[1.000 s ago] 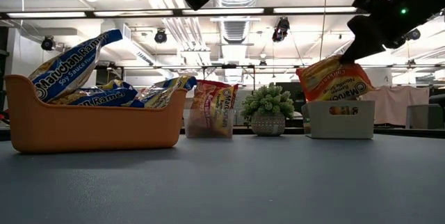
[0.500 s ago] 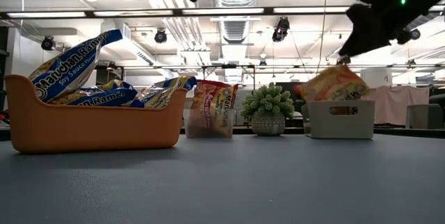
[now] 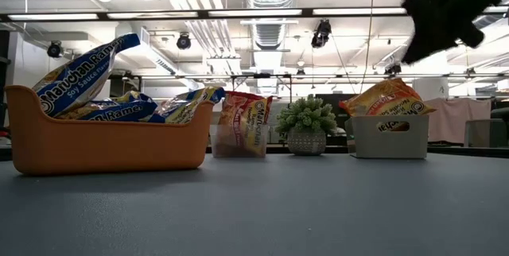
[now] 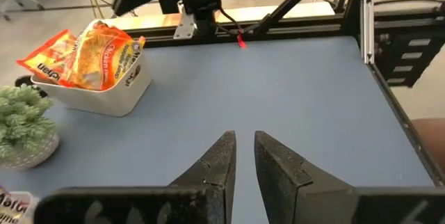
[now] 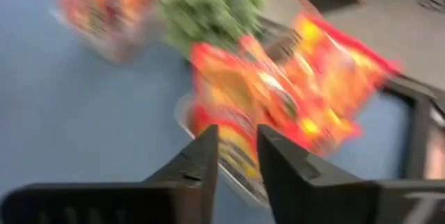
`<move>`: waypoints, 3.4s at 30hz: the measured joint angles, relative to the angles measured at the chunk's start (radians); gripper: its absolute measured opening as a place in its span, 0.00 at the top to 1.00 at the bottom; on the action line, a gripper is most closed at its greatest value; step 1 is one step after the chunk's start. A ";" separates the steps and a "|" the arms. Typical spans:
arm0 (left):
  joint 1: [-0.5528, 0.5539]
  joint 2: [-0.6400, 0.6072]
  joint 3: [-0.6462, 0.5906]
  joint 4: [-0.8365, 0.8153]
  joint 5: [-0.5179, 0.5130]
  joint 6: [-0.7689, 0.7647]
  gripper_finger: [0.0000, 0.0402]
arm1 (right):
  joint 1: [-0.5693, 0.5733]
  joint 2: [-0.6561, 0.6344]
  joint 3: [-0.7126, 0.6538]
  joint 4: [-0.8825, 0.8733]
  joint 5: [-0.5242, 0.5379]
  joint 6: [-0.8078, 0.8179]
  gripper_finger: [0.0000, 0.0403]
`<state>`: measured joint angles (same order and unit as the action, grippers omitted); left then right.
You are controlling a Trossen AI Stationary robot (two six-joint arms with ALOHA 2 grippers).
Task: Sort Maruchan noodles
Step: Put the orange noodle pack into the gray bin, then return to Home Position
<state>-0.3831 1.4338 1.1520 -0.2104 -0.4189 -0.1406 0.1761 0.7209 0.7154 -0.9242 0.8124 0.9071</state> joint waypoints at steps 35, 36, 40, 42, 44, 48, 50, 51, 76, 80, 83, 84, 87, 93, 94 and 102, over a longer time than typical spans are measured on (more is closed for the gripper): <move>-0.060 -0.081 -0.008 0.009 -0.225 0.123 0.91 | -0.080 0.188 0.020 0.145 0.100 0.012 0.97; -0.060 -0.087 -0.008 0.009 -0.243 0.136 0.91 | -0.116 0.188 0.035 0.145 0.088 -0.003 0.97; -0.060 -0.107 -0.008 0.008 -0.280 0.162 0.91 | -0.272 0.206 0.057 0.144 -0.005 -0.075 0.98; -0.060 -0.115 -0.008 0.002 -0.280 0.161 0.91 | -0.338 0.213 0.052 0.138 -0.042 -0.096 0.98; -0.061 -0.121 -0.008 -0.009 -0.281 0.157 0.91 | -0.381 0.218 0.040 0.135 -0.078 -0.105 0.98; -0.062 -0.123 -0.008 -0.041 -0.281 0.131 0.91 | -0.395 0.228 0.005 0.139 -0.133 -0.104 0.98; -0.062 -0.121 -0.009 -0.044 -0.281 0.128 0.91 | -0.394 0.233 -0.016 0.142 -0.134 -0.084 0.98; -0.062 -0.119 -0.009 -0.044 -0.281 0.128 0.91 | -0.395 0.238 -0.027 0.143 -0.138 -0.073 0.98; -0.076 -0.120 -0.049 -0.140 -0.279 0.058 0.91 | -0.375 0.162 -0.068 0.159 -0.195 -0.073 0.98; -0.084 -0.175 -0.140 -0.109 -0.279 0.041 0.91 | -0.345 0.105 -0.060 0.158 -0.191 -0.124 0.98; -0.087 -0.248 -0.235 -0.039 -0.278 0.033 0.91 | -0.298 0.047 -0.061 0.183 -0.186 -0.193 0.98; -0.087 -0.281 -0.273 -0.005 -0.277 0.034 0.91 | -0.277 0.025 -0.065 0.204 -0.185 -0.221 0.98; -0.087 -0.393 -0.396 0.089 -0.276 0.036 0.91 | -0.207 -0.042 -0.089 0.274 -0.185 -0.349 0.98; -0.084 -0.637 -0.640 0.260 -0.278 0.038 0.91 | -0.080 -0.195 -0.209 0.505 -0.274 -0.635 0.98; -0.083 -0.677 -0.677 0.292 -0.280 0.043 0.91 | -0.070 -0.223 -0.239 0.552 -0.305 -0.673 0.98; -0.081 -0.986 -0.911 0.448 -0.283 0.079 0.91 | -0.058 -0.500 -0.480 0.783 -0.475 -0.804 0.98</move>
<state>-0.4637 0.4475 0.2411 0.2380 -0.7024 -0.0612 0.1181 0.2213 0.2355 -0.1408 0.3377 0.1028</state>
